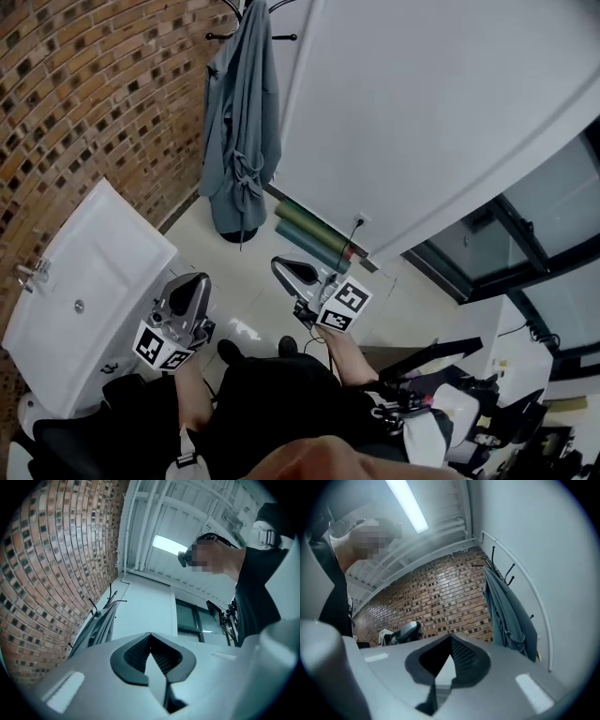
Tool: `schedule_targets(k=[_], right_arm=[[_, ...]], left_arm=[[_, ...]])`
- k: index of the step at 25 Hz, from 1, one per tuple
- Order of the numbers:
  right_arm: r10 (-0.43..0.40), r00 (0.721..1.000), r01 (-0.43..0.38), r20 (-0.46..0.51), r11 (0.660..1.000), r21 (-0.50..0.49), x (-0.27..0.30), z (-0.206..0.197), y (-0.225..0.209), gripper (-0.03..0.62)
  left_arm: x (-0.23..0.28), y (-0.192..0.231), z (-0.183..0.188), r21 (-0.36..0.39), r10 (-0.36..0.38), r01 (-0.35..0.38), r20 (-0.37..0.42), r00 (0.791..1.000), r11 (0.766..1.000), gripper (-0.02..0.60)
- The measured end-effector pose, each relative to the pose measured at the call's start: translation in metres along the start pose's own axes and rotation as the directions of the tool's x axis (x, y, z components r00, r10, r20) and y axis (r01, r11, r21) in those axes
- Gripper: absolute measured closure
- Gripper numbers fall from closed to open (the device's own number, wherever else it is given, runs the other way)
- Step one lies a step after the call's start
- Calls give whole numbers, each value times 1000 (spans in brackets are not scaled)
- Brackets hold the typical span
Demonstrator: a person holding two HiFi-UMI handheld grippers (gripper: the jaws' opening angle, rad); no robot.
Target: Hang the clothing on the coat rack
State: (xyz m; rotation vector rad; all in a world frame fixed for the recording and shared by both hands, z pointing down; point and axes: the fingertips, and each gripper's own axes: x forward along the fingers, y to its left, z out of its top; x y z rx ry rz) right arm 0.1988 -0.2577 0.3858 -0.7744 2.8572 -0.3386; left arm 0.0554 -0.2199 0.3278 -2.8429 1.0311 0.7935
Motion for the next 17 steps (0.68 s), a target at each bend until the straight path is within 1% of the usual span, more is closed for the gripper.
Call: schedule_targets(k=[2,4,9,12,15,17], right_arm=[[3,1000,-3,6,1000,-20,-21,9,-9,591],[7,1000,-7,11,1000,-23,-41,15,-18,591],[56,998,-56,24,998,-20,-79,22,-31,591],[78,997,-78,31,997,-2,-94,16,-44,592],[86,996,-87,33,995,37,-101,9,-55,591],[94,995,-96,41,994,43,-107,7,-56,591]], left_arm=[[15,-15,-8,-7,14,-14,-3,1000,1000,580],[29,-32,-19,-10,27,-27,-22,999,1000,580],[49,-66,-39,20,84,-83,-68,994,996,580],[55,-77,-55,40,116,-113,-85,990,993,580],[56,-84,-73,30,144,-142,-112,983,989,580],[56,-89,-83,23,154,-153,-132,979,988,580]])
